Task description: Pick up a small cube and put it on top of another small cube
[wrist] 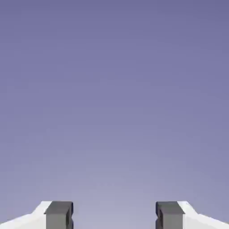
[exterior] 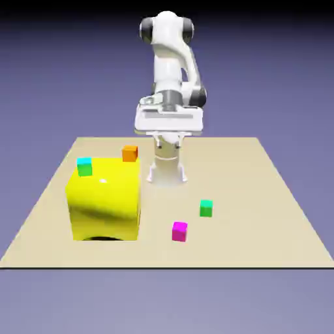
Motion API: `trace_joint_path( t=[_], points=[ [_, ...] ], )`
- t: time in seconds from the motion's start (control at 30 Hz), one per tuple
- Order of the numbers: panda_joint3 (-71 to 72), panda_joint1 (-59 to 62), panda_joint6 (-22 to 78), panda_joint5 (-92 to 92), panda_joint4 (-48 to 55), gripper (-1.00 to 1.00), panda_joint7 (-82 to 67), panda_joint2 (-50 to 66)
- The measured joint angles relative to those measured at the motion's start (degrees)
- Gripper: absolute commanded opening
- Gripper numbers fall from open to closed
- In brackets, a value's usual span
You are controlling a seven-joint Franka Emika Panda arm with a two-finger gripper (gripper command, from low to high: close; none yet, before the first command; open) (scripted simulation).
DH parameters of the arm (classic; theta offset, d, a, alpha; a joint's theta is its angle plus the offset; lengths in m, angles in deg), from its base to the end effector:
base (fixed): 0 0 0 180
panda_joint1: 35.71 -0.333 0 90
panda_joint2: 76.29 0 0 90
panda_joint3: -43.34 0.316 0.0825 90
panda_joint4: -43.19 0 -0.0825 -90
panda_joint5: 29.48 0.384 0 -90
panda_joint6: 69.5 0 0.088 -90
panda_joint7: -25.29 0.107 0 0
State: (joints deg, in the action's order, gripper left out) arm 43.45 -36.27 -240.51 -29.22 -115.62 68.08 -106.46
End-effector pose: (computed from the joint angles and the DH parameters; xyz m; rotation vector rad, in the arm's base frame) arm 0.4011 0.0044 0.4526 -2.5199 0.9763 -0.9723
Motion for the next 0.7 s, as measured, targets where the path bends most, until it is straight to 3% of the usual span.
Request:
trace_joint_path(
  t=[0.7],
  points=[
    [1.9, 2.3, 52.3, 4.4, 38.2, 0.0, 5.7, 43.4]
  ],
)
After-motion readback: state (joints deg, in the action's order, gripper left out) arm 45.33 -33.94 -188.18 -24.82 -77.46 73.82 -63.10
